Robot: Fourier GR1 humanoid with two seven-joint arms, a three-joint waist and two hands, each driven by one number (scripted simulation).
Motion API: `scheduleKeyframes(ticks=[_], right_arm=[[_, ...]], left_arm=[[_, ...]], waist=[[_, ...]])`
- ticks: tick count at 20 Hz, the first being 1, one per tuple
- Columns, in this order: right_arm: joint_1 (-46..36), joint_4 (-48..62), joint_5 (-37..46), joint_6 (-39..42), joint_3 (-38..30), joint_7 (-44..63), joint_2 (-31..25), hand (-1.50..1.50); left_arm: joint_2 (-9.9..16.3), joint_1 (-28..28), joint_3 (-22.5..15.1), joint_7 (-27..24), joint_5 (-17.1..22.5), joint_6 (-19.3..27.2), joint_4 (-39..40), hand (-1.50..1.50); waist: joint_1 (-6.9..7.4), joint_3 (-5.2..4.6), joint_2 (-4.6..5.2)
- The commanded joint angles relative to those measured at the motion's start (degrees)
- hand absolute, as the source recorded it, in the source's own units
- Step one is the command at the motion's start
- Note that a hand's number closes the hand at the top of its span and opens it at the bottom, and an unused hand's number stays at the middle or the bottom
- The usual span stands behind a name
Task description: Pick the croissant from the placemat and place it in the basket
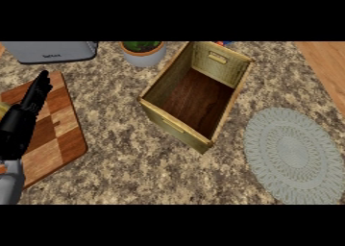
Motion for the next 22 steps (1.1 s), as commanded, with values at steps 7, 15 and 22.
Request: scheduleKeyframes(ticks=[7, 15, 22], right_arm=[[-3.33, -16.12, -10.55, -8.89, -14.37, 23.49, 2.48, 1.50], [-14.34, -37.50, -23.67, -4.25, -19.09, 29.13, 9.89, 1.50], [-24.95, -58.20, -26.94, 8.57, -13.59, 51.13, 11.96, 1.50]], left_arm=[[0.08, 2.27, 0.28, -0.40, -0.04, -0.31, -0.33, 0.00], [-0.53, 2.33, -0.44, -0.06, -0.34, -0.25, -0.98, 0.00], [-0.32, -0.65, -0.68, -1.57, 0.32, -2.03, 1.22, 0.00]], waist=[[0.08, 0.09, -0.65], [0.50, 0.16, -1.24], [2.68, 0.26, 0.36]])
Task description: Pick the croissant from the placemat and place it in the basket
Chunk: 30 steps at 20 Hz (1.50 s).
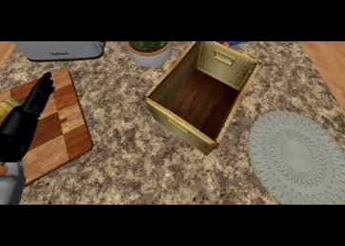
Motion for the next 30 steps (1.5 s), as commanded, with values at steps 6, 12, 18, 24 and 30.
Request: scheduleKeyframes(ticks=[6, 12, 18, 24, 30], right_arm=[[-19.84, -13.91, -5.90, 14.83, 6.83, 32.33, 4.91, 1.50], [-30.42, -7.23, -2.87, 12.82, 13.13, 43.07, 11.44, 1.50], [-36.43, 0.75, -4.13, 14.28, 12.39, 46.94, 14.36, 1.50], [-35.57, 8.84, -3.14, 12.48, 13.26, 46.78, 18.05, 1.50], [-30.81, 12.23, 0.53, 19.45, 19.27, 45.74, 15.54, 1.50]], left_arm=[[-1.32, -3.52, -1.13, -1.88, -0.57, -0.52, 3.07, 0.00], [-2.38, -3.94, -2.32, 2.09, -1.46, 0.23, -1.27, 0.00], [-2.11, -3.98, -1.20, 1.47, -0.05, -1.44, -0.04, 0.00], [-0.93, -5.37, -0.01, 0.84, 0.27, -2.63, 1.22, 0.00], [-1.11, -4.02, -0.07, 2.11, 0.12, -2.38, -0.92, 0.00]], waist=[[3.00, 0.16, 1.54], [4.44, 0.26, 1.91], [4.20, 0.27, 1.85], [4.13, 0.28, 1.99], [3.45, 0.28, 1.85]])
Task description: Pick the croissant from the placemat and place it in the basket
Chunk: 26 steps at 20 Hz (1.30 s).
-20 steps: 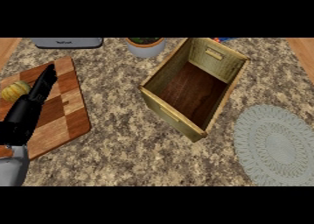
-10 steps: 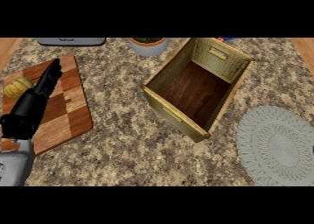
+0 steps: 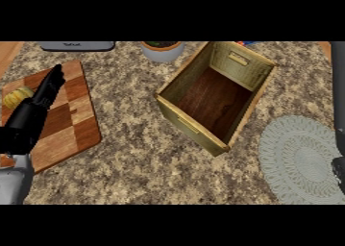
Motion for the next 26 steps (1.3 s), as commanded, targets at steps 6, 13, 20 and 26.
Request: scheduleKeyframes(ticks=[6, 13, 20, 26], right_arm=[[-2.13, 5.87, 0.31, 15.89, 4.46, 4.44, -4.32, 1.50], [-2.82, 5.94, -3.96, 12.93, -0.48, 7.35, 0.55, -1.50], [0.57, -0.18, -0.86, -2.86, -5.65, 2.52, 1.02, -1.50], [-0.40, -4.27, 4.83, -17.03, -12.69, 4.17, -0.90, -1.50]], left_arm=[[0.97, 0.88, 0.95, -0.95, 0.30, -1.22, 0.10, 0.00], [-1.54, -0.46, -0.84, -0.82, -2.29, 0.80, 0.90, 0.00], [-0.74, 0.97, 1.00, -0.32, -0.41, -0.55, -0.72, 0.00], [-1.44, 0.40, 0.60, -2.31, -1.14, -0.08, 1.26, 0.00]], waist=[[-0.57, 0.02, -0.23], [-0.25, 0.06, -0.08], [0.42, 0.11, -0.03], [-0.29, 0.09, 0.05]])
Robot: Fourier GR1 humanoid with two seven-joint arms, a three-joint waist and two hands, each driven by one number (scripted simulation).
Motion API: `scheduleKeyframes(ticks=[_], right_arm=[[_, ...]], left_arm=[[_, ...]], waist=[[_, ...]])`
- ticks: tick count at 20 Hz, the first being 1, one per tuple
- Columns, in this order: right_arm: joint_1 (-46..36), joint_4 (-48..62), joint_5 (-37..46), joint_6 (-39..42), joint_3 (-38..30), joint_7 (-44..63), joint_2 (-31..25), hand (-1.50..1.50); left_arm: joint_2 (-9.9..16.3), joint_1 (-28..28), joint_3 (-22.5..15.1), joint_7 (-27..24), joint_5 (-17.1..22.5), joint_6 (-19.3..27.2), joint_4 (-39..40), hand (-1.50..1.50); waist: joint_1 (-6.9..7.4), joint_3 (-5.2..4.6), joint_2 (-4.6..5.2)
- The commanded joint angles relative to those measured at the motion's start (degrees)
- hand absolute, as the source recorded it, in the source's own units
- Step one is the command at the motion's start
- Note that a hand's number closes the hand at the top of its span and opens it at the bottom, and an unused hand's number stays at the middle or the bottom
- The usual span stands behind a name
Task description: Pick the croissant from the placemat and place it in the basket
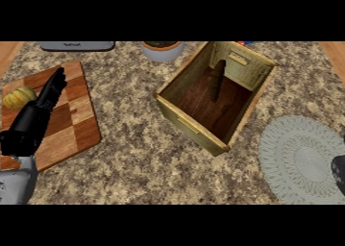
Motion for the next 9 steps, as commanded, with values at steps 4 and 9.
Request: scheduleKeyframes(ticks=[4, 9], right_arm=[[2.79, -6.37, 3.81, -11.09, -8.28, 3.87, -5.60, -1.50], [11.83, -12.99, 2.97, -11.86, -14.50, 1.21, -9.79, -1.50]], left_arm=[[0.50, -1.76, 0.92, 0.52, -0.08, 0.11, 0.75, 0.00], [0.09, 3.03, 0.52, -2.10, -0.26, -0.41, -0.75, 0.00]], waist=[[-1.01, 0.04, -0.08], [-0.87, 0.06, -0.08]])
